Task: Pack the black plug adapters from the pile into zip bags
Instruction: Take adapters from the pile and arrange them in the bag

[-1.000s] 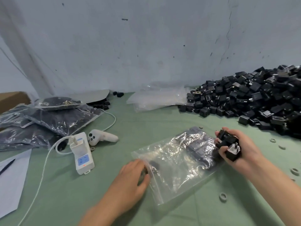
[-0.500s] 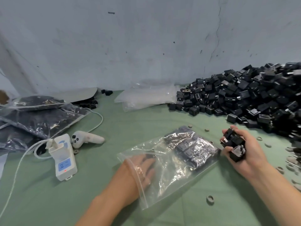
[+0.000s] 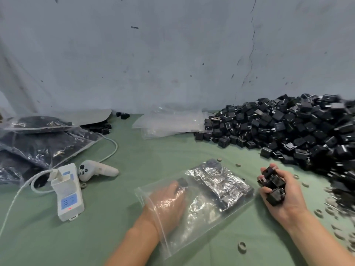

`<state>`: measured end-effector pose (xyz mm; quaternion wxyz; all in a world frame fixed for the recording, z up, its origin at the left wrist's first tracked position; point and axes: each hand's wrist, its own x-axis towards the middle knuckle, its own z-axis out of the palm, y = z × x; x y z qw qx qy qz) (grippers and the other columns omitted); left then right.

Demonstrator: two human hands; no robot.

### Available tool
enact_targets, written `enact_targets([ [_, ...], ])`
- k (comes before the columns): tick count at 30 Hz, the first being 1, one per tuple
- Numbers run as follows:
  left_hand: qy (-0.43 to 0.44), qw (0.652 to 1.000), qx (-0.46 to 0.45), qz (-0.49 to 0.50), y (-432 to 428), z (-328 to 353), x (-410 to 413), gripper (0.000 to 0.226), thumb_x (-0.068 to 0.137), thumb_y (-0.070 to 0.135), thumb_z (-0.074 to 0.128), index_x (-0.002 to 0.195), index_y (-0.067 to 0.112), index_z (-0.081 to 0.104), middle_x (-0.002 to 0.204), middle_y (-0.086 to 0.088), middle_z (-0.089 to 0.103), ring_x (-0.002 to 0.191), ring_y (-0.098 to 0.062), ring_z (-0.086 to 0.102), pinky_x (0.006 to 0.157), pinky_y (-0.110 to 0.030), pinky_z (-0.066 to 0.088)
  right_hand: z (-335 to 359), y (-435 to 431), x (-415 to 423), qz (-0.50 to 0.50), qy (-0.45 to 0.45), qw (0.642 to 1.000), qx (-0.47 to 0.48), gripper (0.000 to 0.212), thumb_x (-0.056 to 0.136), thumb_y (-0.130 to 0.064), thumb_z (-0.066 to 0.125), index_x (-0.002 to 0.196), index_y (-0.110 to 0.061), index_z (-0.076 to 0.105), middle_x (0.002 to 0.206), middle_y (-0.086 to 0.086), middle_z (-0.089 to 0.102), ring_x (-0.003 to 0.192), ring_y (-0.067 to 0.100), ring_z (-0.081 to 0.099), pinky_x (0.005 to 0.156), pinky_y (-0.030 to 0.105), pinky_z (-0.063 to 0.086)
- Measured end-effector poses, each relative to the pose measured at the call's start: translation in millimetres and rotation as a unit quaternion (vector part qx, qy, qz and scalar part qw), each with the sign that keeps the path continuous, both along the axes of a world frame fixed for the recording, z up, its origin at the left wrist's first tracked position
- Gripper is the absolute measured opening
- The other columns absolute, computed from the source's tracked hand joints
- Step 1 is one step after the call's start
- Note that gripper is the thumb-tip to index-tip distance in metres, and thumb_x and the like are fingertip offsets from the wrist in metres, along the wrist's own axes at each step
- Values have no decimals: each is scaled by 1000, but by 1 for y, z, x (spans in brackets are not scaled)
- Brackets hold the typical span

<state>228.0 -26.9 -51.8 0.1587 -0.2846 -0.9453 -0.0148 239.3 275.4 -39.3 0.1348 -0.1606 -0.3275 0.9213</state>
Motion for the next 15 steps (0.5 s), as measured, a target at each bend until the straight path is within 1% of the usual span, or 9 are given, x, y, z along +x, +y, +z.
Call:
enact_targets([
  [1, -10, 999, 51, -4, 0, 3, 2, 24, 104, 35, 34, 122, 32, 49, 115, 1, 61, 98, -21, 60, 82, -37, 51, 0, 0, 1, 1, 5, 1000, -4, 12, 97, -23, 49, 102, -23, 60, 94, 2, 66, 68, 11, 57, 36, 15, 37],
  [2, -49, 995, 91, -4, 2, 4, 5, 21, 103, 31, 41, 118, 30, 54, 110, 0, 63, 94, -22, 61, 80, -38, 52, -2, 1, 2, 3, 11, 1000, -9, 13, 98, -23, 49, 104, -23, 60, 95, 2, 66, 69, 11, 57, 36, 15, 38],
  [3, -27, 994, 95, -50, 3, 2, 6, 21, 102, 28, 45, 116, 25, 61, 107, -2, 64, 92, -23, 63, 77, -39, 53, -3, 2, 4, 6, 19, 1000, -14, 13, 98, -23, 50, 105, -23, 61, 95, 1, 68, 70, 11, 58, 37, 15, 38],
  [4, 3, 995, 83, -50, 3, 2, 5, 24, 101, 26, 47, 114, 18, 67, 107, -4, 66, 92, -23, 65, 75, -38, 55, -5, 3, 5, 9, 27, 999, -19, 14, 97, -24, 50, 105, -24, 62, 94, 1, 69, 71, 11, 59, 37, 15, 38],
  [6, -8, 997, 68, -31, 5, 1, 2, 35, 101, 27, 42, 112, 11, 71, 109, -4, 69, 93, -21, 68, 76, -34, 59, -8, 6, 7, 15, 36, 999, -27, 15, 97, -25, 51, 102, -25, 64, 94, 0, 70, 72, 11, 60, 37, 15, 37],
  [7, 20, 996, 73, -35, 6, 0, -2, 40, 100, 29, 37, 115, 12, 70, 113, -3, 69, 96, -19, 68, 79, -32, 59, -9, 7, 7, 17, 36, 999, -32, 15, 96, -25, 50, 100, -25, 65, 95, -1, 69, 72, 11, 60, 37, 15, 37],
  [10, -87, 992, 91, 20, 9, 2, -7, 46, 102, 38, 30, 142, 25, 49, 138, 6, 53, 124, -14, 51, 104, -29, 41, -8, 10, 4, 34, 20, 998, -39, 15, 96, -24, 49, 99, -26, 64, 96, -2, 67, 72, 10, 60, 37, 14, 36],
  [13, -108, 986, 118, 56, 9, -2, -11, 50, 102, 48, 21, 145, 32, 41, 145, 13, 45, 130, -5, 42, 110, -23, 33, -6, 10, -1, 51, 2, 998, -39, 14, 96, -24, 51, 100, -24, 65, 97, 0, 68, 73, 12, 60, 38, 15, 37],
  [15, -118, 980, 141, 77, 11, -5, -15, 47, 104, 49, 25, 147, 35, 38, 148, 16, 42, 132, -2, 38, 111, -20, 27, -4, 8, -3, 67, -5, 997, -40, 13, 94, -24, 53, 101, -23, 65, 97, 1, 69, 73, 13, 61, 38, 16, 38],
])
